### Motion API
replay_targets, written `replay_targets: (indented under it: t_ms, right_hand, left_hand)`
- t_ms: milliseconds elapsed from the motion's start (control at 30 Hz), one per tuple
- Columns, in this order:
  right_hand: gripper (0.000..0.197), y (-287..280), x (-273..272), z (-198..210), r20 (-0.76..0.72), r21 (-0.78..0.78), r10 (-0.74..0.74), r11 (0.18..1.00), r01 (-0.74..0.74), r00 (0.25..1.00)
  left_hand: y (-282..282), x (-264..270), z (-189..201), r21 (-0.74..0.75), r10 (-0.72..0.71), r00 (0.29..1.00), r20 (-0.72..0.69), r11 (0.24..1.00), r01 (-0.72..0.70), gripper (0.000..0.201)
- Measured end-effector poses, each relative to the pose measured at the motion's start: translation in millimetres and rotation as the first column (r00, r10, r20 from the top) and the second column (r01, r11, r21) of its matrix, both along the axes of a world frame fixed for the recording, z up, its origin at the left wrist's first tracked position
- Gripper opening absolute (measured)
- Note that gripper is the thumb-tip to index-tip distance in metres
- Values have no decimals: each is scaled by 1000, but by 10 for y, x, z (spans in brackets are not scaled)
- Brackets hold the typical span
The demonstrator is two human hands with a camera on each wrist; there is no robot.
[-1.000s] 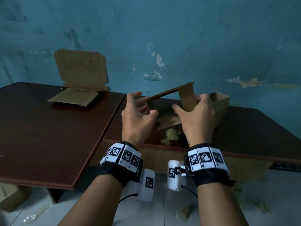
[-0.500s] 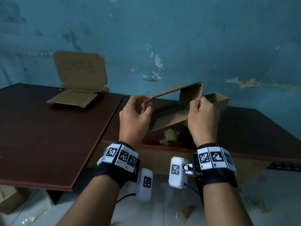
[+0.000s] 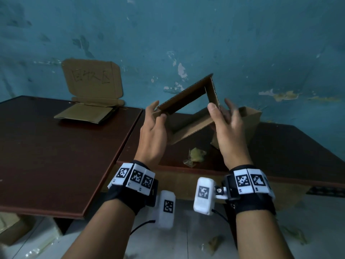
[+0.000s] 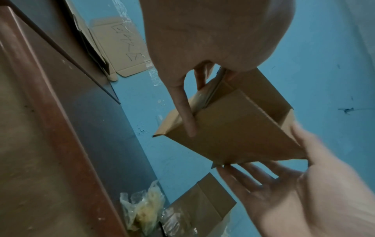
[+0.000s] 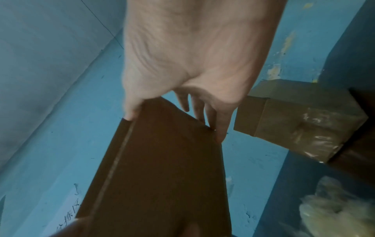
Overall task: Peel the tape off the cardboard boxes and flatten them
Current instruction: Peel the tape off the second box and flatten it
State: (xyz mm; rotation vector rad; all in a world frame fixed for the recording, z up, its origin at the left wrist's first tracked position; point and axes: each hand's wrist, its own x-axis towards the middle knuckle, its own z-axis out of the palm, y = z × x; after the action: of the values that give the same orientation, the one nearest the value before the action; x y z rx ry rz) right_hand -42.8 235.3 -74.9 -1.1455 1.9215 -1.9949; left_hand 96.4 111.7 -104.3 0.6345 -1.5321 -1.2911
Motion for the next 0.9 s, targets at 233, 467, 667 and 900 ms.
replay_targets:
  t_ms: [233, 467, 667, 900]
  right_hand:
    - [82, -45, 43, -72, 28, -26, 116, 993, -115, 993]
    - [115, -66, -74, -123, 350, -158, 205, 975, -158, 914]
    - [71, -143, 64, -66, 285, -56, 261, 965, -255, 923]
    - [67, -398, 364, -124, 58, 111, 470, 873, -474, 881]
  left_hand:
    - [45, 58, 69, 188, -228, 954, -197, 946, 265, 62]
    - [89, -17, 29, 1, -330, 944, 25, 944, 330, 73]
    - [169, -94, -17, -51, -381, 918, 114, 920, 388, 69]
    - [225, -104, 2, 14, -524, 846, -101, 849, 528, 112]
